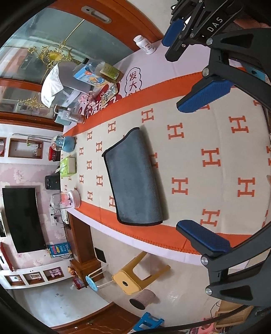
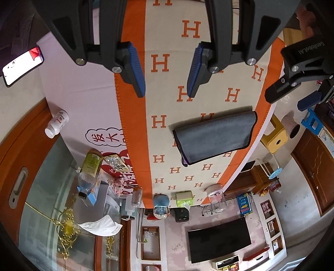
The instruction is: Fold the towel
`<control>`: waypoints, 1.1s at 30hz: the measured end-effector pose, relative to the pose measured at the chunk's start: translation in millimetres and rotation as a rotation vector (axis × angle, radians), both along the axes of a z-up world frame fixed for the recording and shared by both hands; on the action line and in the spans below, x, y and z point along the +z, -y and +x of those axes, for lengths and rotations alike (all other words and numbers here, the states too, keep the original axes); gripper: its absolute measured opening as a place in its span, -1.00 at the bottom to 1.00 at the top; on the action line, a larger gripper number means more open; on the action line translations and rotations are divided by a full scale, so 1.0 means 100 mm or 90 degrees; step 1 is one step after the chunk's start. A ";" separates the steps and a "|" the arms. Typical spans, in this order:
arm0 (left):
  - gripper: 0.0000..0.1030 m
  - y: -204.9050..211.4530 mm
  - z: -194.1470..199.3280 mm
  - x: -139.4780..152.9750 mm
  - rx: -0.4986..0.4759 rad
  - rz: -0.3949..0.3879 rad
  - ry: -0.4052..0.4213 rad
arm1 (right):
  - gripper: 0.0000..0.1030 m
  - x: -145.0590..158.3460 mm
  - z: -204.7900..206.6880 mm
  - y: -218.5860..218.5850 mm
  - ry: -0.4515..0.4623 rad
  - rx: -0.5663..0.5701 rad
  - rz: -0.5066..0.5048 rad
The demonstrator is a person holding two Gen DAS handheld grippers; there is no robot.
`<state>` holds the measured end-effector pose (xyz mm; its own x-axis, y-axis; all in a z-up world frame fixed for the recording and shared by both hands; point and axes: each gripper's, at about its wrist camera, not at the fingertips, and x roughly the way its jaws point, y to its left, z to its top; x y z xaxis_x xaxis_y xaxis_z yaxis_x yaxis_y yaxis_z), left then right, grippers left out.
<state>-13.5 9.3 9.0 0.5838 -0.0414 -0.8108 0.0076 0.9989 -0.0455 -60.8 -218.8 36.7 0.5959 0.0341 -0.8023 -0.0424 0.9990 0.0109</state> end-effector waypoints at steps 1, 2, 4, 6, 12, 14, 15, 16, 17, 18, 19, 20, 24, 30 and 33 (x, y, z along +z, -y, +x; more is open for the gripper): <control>0.98 0.00 0.00 0.00 0.000 0.000 -0.001 | -0.19 0.00 0.00 0.00 -0.001 0.001 0.002; 0.98 0.00 0.00 0.00 -0.001 0.000 -0.001 | -0.19 0.00 0.00 0.00 -0.002 0.001 0.002; 0.98 0.01 0.00 0.00 -0.001 0.001 0.000 | -0.19 0.00 0.00 -0.01 -0.006 0.002 0.000; 0.98 0.02 -0.01 0.01 0.000 0.004 0.002 | -0.19 0.01 0.00 -0.01 -0.006 0.002 0.000; 0.98 0.05 -0.03 0.01 0.001 0.007 0.004 | -0.19 0.01 0.00 0.00 -0.006 0.003 0.001; 0.98 0.06 -0.04 0.01 0.000 0.008 0.007 | -0.19 0.01 0.00 0.00 -0.005 0.004 -0.001; 0.98 0.07 -0.06 0.01 -0.001 0.010 0.007 | -0.19 0.00 -0.01 0.01 -0.004 0.005 -0.001; 0.98 0.08 -0.06 0.00 -0.002 0.010 0.007 | -0.19 0.00 -0.01 0.01 -0.003 0.007 -0.002; 0.98 0.08 -0.07 -0.01 -0.003 0.011 0.006 | -0.19 -0.01 -0.01 0.01 -0.003 0.008 -0.003; 0.98 0.09 -0.08 -0.01 -0.002 0.012 0.006 | -0.19 -0.01 -0.02 0.01 -0.002 0.009 -0.004; 0.98 0.09 -0.09 -0.01 -0.003 0.013 0.006 | -0.19 -0.01 -0.03 0.01 -0.002 0.010 -0.004; 0.98 0.10 -0.10 -0.02 -0.003 0.014 0.006 | -0.19 -0.01 -0.03 0.01 -0.002 0.009 -0.003; 0.98 0.11 -0.13 -0.01 -0.001 0.017 0.009 | -0.19 -0.01 -0.03 0.00 -0.003 0.008 -0.003; 0.98 0.10 -0.15 0.00 -0.002 0.019 0.009 | -0.19 -0.01 -0.04 0.00 -0.003 0.009 -0.003; 0.98 0.10 -0.16 0.00 0.000 0.019 0.009 | -0.19 -0.01 -0.06 0.00 -0.002 0.011 -0.003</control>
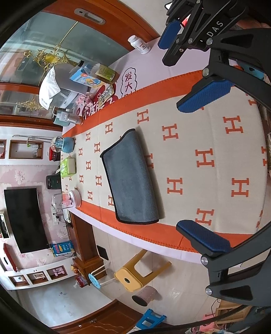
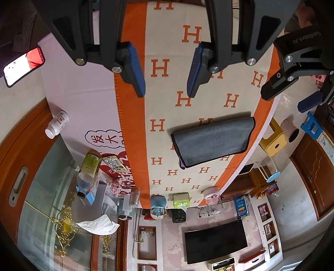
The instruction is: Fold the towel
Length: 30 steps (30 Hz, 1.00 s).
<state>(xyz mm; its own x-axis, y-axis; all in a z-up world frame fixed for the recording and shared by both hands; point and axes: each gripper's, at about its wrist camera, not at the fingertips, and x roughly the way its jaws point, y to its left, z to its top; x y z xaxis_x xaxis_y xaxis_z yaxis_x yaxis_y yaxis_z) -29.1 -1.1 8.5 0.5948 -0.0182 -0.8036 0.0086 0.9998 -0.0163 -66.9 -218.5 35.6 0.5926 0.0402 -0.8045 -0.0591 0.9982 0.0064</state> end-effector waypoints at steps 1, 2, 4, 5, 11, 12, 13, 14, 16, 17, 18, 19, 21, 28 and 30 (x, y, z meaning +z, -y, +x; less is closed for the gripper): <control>0.98 0.00 -0.01 0.00 0.001 0.000 0.000 | -0.19 0.00 -0.01 -0.01 0.001 0.000 0.001; 0.98 -0.01 -0.02 -0.01 0.003 -0.001 0.000 | -0.19 -0.01 -0.02 0.00 0.001 0.000 0.000; 0.98 -0.03 -0.05 -0.01 0.004 0.000 -0.001 | -0.19 -0.01 -0.02 -0.01 0.000 0.000 0.001; 0.98 -0.03 -0.06 -0.02 0.005 0.000 -0.001 | -0.19 -0.01 -0.03 -0.01 -0.002 0.001 0.002; 0.98 -0.05 -0.09 -0.02 0.005 0.001 -0.001 | -0.19 -0.01 -0.06 -0.03 -0.003 0.003 0.001; 0.98 -0.04 -0.08 -0.02 0.005 0.001 -0.001 | -0.19 -0.01 -0.06 -0.03 -0.002 0.003 0.001; 0.98 -0.04 -0.08 -0.02 0.005 0.000 -0.001 | -0.19 -0.01 -0.07 -0.04 -0.002 0.002 0.001; 0.98 -0.04 -0.08 -0.02 0.005 0.001 -0.001 | -0.19 -0.01 -0.06 -0.03 -0.003 0.003 0.001; 0.98 -0.04 -0.08 -0.02 0.004 0.001 -0.002 | -0.19 -0.02 -0.06 -0.03 -0.003 0.003 0.002; 0.98 -0.04 -0.08 -0.02 0.004 0.001 -0.002 | -0.19 -0.02 -0.06 -0.03 -0.003 0.002 0.001; 0.98 -0.04 -0.09 -0.02 0.004 0.001 -0.002 | -0.19 -0.02 -0.06 -0.03 -0.003 0.002 0.002; 0.98 -0.04 -0.07 -0.02 0.004 0.001 -0.001 | -0.19 -0.02 -0.07 -0.03 -0.003 0.002 0.003; 0.98 -0.04 -0.09 -0.02 0.004 0.002 -0.002 | -0.19 -0.02 -0.06 -0.03 -0.003 0.002 0.002; 0.98 -0.03 -0.07 -0.02 0.005 0.001 -0.002 | -0.19 -0.02 -0.07 -0.04 -0.001 0.002 0.002; 0.98 -0.04 -0.08 -0.02 0.005 0.001 -0.003 | -0.19 -0.02 -0.08 -0.04 -0.001 0.003 0.002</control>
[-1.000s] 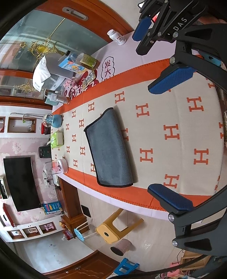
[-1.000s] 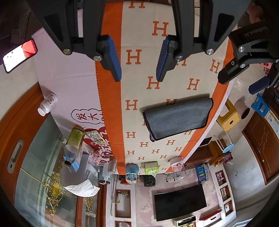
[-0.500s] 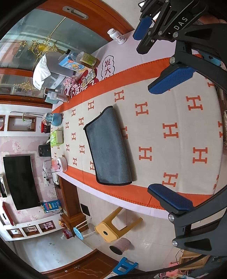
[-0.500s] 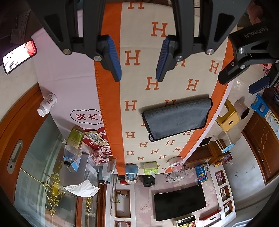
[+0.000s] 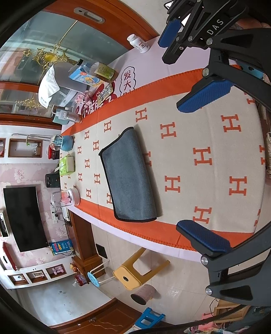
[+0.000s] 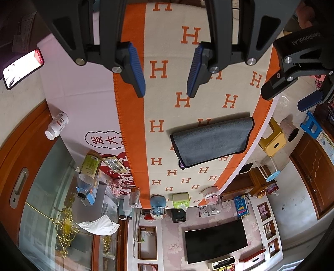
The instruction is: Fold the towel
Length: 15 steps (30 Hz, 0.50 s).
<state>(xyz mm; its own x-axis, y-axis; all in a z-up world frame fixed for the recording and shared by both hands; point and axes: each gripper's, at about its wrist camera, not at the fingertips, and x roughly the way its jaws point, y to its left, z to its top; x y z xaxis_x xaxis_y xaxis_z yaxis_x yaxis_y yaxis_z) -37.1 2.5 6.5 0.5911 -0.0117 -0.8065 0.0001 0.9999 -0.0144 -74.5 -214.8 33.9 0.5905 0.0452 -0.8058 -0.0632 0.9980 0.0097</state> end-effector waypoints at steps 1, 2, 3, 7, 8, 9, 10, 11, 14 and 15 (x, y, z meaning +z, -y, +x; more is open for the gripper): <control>0.98 0.01 0.01 0.00 0.000 0.000 0.001 | -0.19 0.00 0.00 0.00 0.000 -0.001 0.000; 0.98 0.01 0.01 0.00 0.000 0.000 0.001 | -0.19 0.00 0.00 0.00 -0.001 -0.001 0.001; 0.98 0.00 0.00 0.00 0.000 0.000 0.000 | -0.19 0.00 -0.01 0.00 -0.001 -0.001 0.002; 0.98 -0.03 -0.04 -0.01 0.000 0.000 -0.001 | -0.19 0.00 -0.01 0.00 0.000 -0.001 0.002; 0.98 -0.03 -0.04 -0.01 0.000 0.000 -0.001 | -0.19 0.00 -0.01 -0.01 0.000 0.000 0.002; 0.98 -0.04 -0.06 -0.01 0.000 0.001 -0.002 | -0.19 0.00 -0.01 0.00 0.000 -0.001 0.002; 0.98 -0.04 -0.06 -0.01 0.000 0.001 -0.001 | -0.19 0.00 -0.01 0.00 0.000 -0.001 0.002; 0.98 -0.03 -0.06 -0.01 -0.001 0.001 -0.001 | -0.19 0.00 -0.01 0.00 0.000 -0.001 0.002; 0.98 -0.03 -0.06 -0.01 -0.001 0.000 -0.002 | -0.19 0.00 -0.01 0.00 0.000 -0.001 0.002; 0.98 -0.03 -0.06 -0.01 0.000 0.001 -0.002 | -0.19 0.00 -0.01 0.00 0.000 -0.001 0.002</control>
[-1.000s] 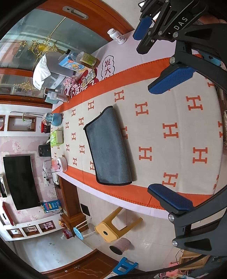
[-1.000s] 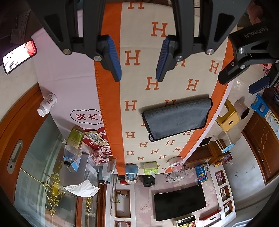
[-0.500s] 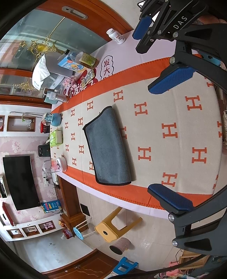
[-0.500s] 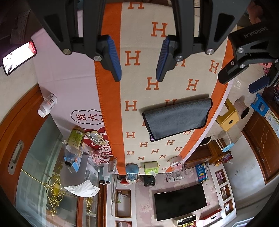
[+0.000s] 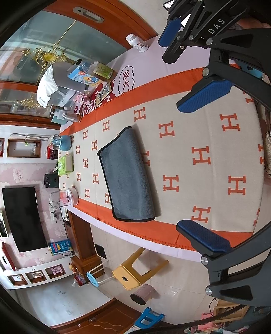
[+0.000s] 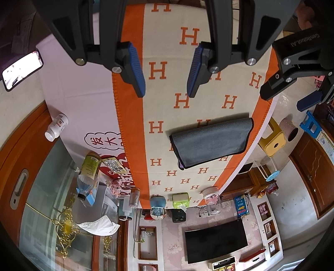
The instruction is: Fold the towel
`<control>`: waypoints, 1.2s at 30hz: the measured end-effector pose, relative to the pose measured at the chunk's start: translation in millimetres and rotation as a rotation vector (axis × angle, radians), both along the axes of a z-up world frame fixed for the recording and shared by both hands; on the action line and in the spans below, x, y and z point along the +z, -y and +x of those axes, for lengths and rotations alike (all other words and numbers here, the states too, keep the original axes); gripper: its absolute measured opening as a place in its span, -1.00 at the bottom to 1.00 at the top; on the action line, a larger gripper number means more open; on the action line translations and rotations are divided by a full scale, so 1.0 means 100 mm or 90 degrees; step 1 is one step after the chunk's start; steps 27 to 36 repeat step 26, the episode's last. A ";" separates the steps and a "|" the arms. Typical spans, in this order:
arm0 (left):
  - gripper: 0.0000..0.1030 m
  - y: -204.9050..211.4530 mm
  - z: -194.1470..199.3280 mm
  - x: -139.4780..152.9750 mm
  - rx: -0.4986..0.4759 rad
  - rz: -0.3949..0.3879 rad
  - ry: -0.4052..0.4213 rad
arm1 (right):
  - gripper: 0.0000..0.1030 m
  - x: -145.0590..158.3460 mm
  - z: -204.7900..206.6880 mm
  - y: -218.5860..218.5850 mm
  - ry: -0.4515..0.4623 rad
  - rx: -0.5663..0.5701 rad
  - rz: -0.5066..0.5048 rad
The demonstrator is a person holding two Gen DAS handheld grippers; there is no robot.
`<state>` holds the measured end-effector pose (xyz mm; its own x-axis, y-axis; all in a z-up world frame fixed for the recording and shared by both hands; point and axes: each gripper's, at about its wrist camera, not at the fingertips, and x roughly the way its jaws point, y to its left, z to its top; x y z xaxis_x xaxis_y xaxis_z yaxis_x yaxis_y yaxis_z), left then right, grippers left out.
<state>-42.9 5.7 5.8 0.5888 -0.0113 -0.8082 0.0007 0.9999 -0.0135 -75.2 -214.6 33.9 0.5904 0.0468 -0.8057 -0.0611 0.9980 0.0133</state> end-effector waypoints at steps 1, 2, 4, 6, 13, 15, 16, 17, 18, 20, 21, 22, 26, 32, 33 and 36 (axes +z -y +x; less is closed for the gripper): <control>0.98 0.00 0.00 0.00 0.000 0.000 0.000 | -0.19 0.00 0.00 0.00 0.000 0.000 -0.001; 0.98 0.00 0.00 0.00 0.000 0.000 0.001 | -0.19 0.00 0.00 0.00 0.000 0.000 -0.001; 0.98 0.00 0.00 0.00 0.000 0.000 0.000 | -0.19 0.00 0.00 -0.01 0.000 0.001 0.000; 0.98 0.00 0.00 0.00 0.001 0.000 0.000 | -0.19 0.00 0.00 0.00 0.000 0.001 -0.001; 0.98 0.00 0.01 0.01 0.000 0.001 0.000 | -0.19 0.00 0.00 -0.01 0.000 0.001 -0.001; 0.98 0.00 0.01 0.01 0.000 0.001 -0.001 | -0.19 -0.01 0.00 -0.01 0.000 0.002 -0.002; 0.98 0.00 0.01 0.01 0.000 0.001 -0.001 | -0.19 -0.01 0.00 -0.01 -0.001 0.002 -0.001; 0.98 0.00 0.00 0.00 0.000 0.001 -0.002 | -0.19 -0.01 0.00 -0.01 -0.001 0.002 -0.001; 0.98 -0.01 0.00 0.00 0.000 0.001 -0.003 | -0.19 -0.01 0.00 -0.01 -0.002 0.002 -0.001; 0.98 -0.03 0.00 -0.01 0.001 0.000 -0.005 | -0.19 -0.01 -0.01 0.00 -0.002 0.002 -0.001; 0.98 -0.04 -0.02 -0.01 0.001 0.001 -0.006 | -0.19 -0.01 -0.01 0.00 -0.001 0.002 -0.001; 0.98 -0.03 0.00 -0.01 0.000 0.001 -0.005 | -0.19 -0.02 0.00 0.00 -0.002 0.002 -0.002; 0.98 -0.04 -0.01 -0.01 0.000 0.001 -0.005 | -0.19 -0.01 0.00 0.00 -0.002 0.003 -0.001; 0.98 -0.04 -0.01 -0.01 0.000 0.001 -0.005 | -0.19 -0.01 0.00 0.00 -0.002 0.003 -0.001; 0.98 -0.04 -0.01 -0.01 0.000 0.001 -0.005 | -0.19 -0.01 0.00 0.00 -0.002 0.003 -0.001; 0.98 -0.04 -0.01 -0.01 0.000 0.001 -0.005 | -0.19 -0.01 0.00 0.00 -0.002 0.003 -0.001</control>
